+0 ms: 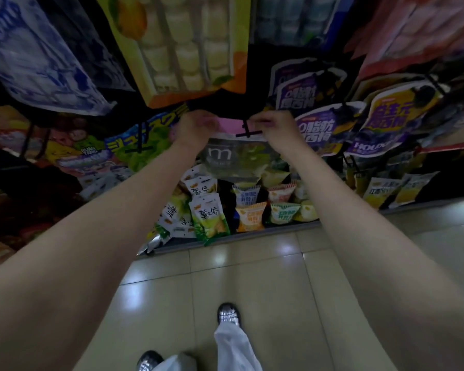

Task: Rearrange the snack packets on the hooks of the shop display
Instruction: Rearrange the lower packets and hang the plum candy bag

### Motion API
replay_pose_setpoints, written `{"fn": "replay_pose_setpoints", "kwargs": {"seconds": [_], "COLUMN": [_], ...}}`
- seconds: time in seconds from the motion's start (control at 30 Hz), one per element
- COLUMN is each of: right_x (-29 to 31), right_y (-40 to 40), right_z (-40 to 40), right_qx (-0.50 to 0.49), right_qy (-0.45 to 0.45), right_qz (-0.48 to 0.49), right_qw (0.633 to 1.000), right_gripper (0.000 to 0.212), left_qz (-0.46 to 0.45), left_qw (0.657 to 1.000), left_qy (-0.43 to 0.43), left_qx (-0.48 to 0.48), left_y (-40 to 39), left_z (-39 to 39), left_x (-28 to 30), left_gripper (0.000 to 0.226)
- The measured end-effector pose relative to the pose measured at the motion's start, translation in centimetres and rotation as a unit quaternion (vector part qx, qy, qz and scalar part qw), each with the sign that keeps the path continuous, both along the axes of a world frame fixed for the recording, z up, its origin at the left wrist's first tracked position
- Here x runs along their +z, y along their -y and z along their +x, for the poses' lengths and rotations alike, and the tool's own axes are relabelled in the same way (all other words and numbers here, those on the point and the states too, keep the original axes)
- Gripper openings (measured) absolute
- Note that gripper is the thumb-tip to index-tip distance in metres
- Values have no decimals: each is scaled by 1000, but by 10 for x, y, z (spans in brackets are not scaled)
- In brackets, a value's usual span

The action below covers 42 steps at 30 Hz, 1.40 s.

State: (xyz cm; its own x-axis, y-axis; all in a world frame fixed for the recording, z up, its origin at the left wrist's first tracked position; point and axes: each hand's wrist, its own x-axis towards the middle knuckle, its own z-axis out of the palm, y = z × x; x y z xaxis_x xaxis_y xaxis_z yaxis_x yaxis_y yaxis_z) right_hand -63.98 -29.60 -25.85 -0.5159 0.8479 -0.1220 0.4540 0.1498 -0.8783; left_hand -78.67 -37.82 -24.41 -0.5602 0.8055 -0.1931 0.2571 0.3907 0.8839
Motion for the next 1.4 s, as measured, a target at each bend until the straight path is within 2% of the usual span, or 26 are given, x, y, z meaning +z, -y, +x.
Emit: {"fn": "replay_pose_setpoints", "kwargs": {"seconds": [0.17, 0.27, 0.37, 0.53, 0.63, 0.77, 0.9, 1.03, 1.23, 1.4], "right_x": [-4, -10, 3, 51, 57, 56, 64, 62, 55, 67], "right_y": [-2, -5, 0, 43, 102, 173, 239, 306, 415, 474], "right_z": [-6, -10, -4, 4, -22, -86, -167, -258, -391, -476], "right_qx": [3, -28, -79, -83, -40, 43, 134, 193, 221, 249], "right_qy": [27, 33, 24, -48, -79, -72, -19, 22, 65, 122], "right_qz": [36, 33, 43, 125, 96, 15, 10, -6, -11, -52], "right_qw": [999, 999, 996, 988, 991, 996, 991, 981, 973, 959], "right_gripper": [14, 27, 19, 25, 22, 21, 24, 17, 23, 39], "left_qz": [-21, -53, -82, -24, 5, -3, -37, -59, -81, -87], "left_qw": [999, 996, 983, 990, 990, 984, 976, 971, 966, 967], "left_qy": [-5, -75, -165, -140, -141, -176, -191, -183, -156, -130], "left_qx": [37, 22, 16, 2, -9, 17, 94, 143, 189, 202], "left_y": [-1, 1, 17, 80, 132, 205, 298, 405, 536, 600], "left_z": [3, 0, -9, -10, -16, -66, -146, -230, -350, -431], "left_x": [-6, -9, -10, 4, 20, 41, 54, 47, 37, 53], "left_gripper": [21, 25, 31, 38, 36, 38, 33, 34, 34, 33]}}
